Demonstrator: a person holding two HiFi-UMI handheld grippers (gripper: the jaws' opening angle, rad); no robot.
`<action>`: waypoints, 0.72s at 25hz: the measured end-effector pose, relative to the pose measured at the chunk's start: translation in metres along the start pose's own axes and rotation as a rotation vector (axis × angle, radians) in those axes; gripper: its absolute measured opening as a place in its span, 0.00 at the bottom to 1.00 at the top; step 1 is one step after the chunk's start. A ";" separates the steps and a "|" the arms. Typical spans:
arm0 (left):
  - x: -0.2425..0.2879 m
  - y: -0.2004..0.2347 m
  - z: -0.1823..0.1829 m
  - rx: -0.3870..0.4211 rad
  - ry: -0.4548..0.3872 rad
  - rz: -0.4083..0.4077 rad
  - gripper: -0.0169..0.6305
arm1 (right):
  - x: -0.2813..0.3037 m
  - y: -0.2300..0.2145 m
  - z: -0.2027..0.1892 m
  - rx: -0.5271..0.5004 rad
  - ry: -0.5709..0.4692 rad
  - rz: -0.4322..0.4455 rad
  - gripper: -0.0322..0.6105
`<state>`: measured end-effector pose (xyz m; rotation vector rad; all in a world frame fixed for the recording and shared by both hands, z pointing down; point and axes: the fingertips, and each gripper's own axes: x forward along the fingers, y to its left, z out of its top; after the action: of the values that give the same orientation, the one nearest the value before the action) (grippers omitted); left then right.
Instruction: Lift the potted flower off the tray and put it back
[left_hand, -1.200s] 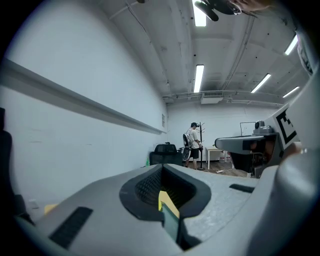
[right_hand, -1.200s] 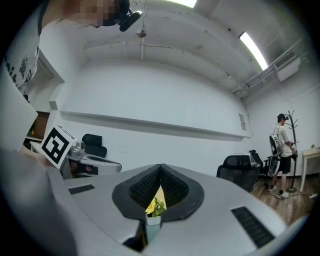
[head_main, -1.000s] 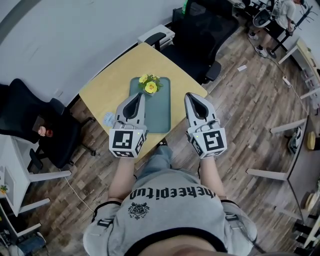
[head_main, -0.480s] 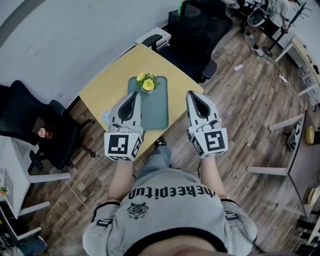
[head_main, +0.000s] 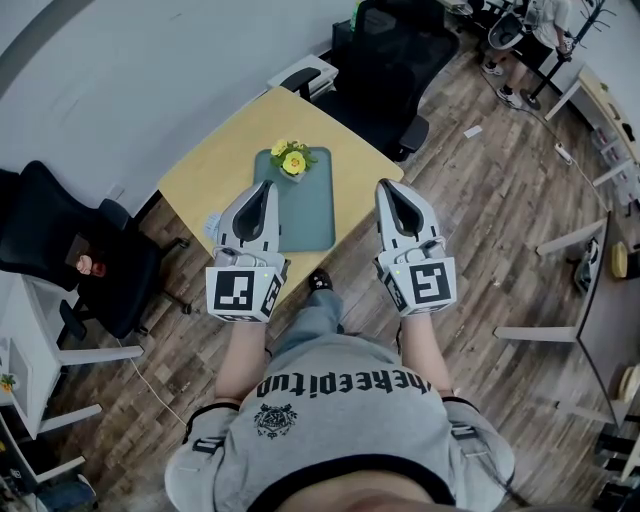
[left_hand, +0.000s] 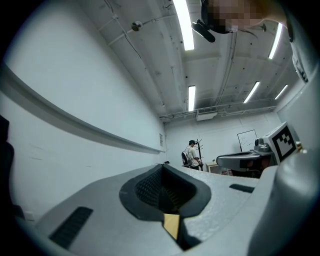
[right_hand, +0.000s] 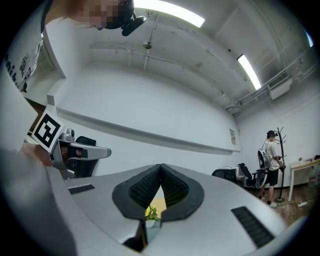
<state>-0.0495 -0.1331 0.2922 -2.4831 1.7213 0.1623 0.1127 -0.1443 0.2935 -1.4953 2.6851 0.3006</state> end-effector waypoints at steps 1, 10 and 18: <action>-0.001 -0.001 0.001 0.000 -0.002 -0.001 0.03 | -0.002 0.000 0.001 0.001 -0.002 -0.004 0.05; -0.012 -0.006 0.005 -0.021 -0.023 0.001 0.03 | -0.017 0.004 0.004 0.002 0.000 -0.020 0.05; -0.016 -0.008 0.007 -0.029 -0.032 0.004 0.03 | -0.024 0.005 0.007 -0.002 -0.001 -0.027 0.05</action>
<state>-0.0481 -0.1140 0.2883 -2.4832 1.7235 0.2276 0.1209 -0.1203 0.2907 -1.5296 2.6625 0.3031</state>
